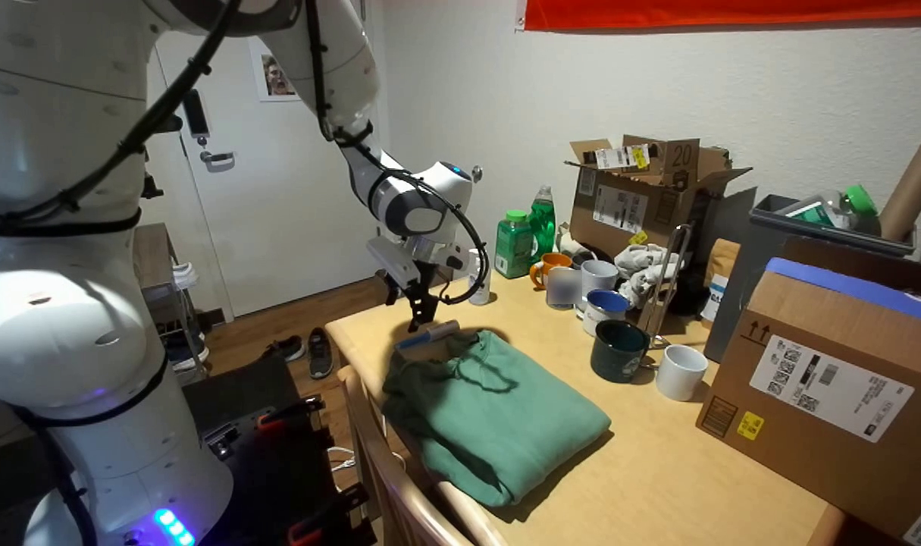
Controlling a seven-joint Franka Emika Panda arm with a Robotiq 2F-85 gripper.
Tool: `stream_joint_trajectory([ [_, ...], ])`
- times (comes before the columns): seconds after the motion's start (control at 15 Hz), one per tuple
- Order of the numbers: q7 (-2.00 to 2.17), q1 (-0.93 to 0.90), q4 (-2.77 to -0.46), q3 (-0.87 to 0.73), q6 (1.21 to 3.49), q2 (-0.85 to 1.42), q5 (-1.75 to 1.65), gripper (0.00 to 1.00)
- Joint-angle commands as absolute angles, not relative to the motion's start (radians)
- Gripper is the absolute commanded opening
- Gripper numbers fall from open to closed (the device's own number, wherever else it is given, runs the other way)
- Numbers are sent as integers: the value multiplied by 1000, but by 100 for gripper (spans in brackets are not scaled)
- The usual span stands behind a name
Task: Pick the object next to the sweater and rub it against the sweater
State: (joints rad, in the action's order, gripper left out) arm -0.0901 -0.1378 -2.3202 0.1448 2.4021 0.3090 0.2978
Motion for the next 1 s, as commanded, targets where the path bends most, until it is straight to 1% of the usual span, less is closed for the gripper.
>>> stream_joint_trajectory([
  [0.0,-72,-126,-2306,163,2442,350,309,100],
  [0.47,30,-139,-2288,154,2596,462,295,100],
  [0.73,68,-145,-2268,152,2633,498,280,100],
  [0.8,79,-148,-2264,151,2635,503,276,75],
  [0.87,85,-151,-2258,148,2630,509,269,74],
  [0.93,93,-154,-2255,143,2629,514,263,68],
])
